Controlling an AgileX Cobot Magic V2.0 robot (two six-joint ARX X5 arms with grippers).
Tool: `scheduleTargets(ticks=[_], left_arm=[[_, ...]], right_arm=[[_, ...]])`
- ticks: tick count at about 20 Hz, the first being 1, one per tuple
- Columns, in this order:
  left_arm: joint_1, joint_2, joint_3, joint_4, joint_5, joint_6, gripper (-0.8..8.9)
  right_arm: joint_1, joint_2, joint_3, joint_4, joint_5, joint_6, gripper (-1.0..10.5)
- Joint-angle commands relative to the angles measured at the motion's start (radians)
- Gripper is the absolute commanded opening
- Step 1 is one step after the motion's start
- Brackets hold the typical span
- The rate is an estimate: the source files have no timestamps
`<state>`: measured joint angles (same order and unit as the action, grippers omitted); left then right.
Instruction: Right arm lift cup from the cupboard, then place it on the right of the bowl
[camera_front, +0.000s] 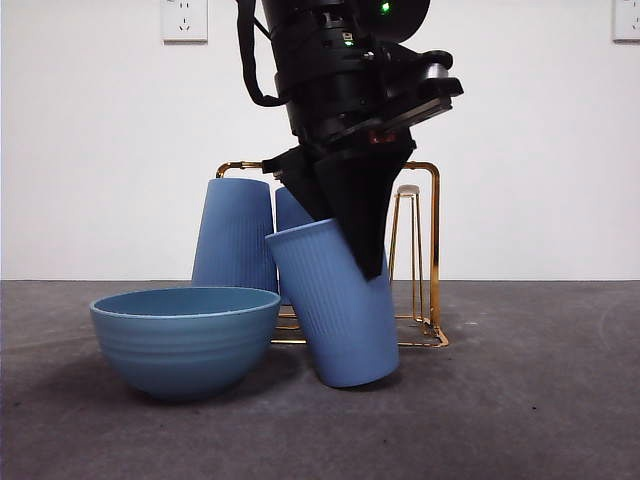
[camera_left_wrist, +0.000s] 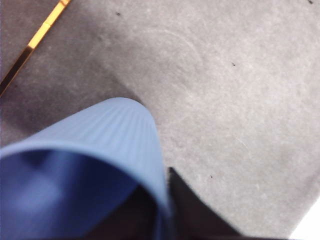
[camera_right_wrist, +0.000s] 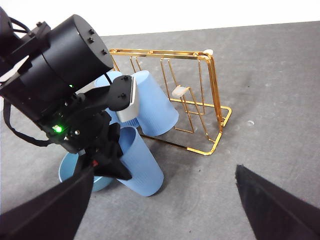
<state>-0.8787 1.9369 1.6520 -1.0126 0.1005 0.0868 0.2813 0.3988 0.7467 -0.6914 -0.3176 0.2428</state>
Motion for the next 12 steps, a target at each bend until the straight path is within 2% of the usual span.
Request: scheduleTargets(ticks=[1, 2, 4, 8, 12], left_arm=[[-0.013, 0.028, 0.028, 0.008, -0.004, 0.014, 2.74], [-0.013, 0.028, 0.029, 0.011, -0.004, 0.014, 3.76], [-0.013, 0.028, 0.037, 0.008, -0.004, 0.014, 4.42], [-0.014, 0.003, 0.082, -0.027, -0.003, 0.009, 4.78], [-0.014, -0.098, 0.090, -0.071, -0.003, 0.006, 4.80]], right_arm=[[0.004, 0.003, 0.015, 0.010, 0.001, -0.007, 4.4], [0.004, 0.003, 0.015, 0.009, 0.001, -0.007, 4.4], [0.004, 0.003, 0.015, 0.010, 0.001, -0.007, 4.4], [0.004, 0.003, 0.015, 0.009, 0.001, -0.008, 4.5], [0.004, 0.004, 0.015, 0.009, 0.001, -0.009, 4.5]])
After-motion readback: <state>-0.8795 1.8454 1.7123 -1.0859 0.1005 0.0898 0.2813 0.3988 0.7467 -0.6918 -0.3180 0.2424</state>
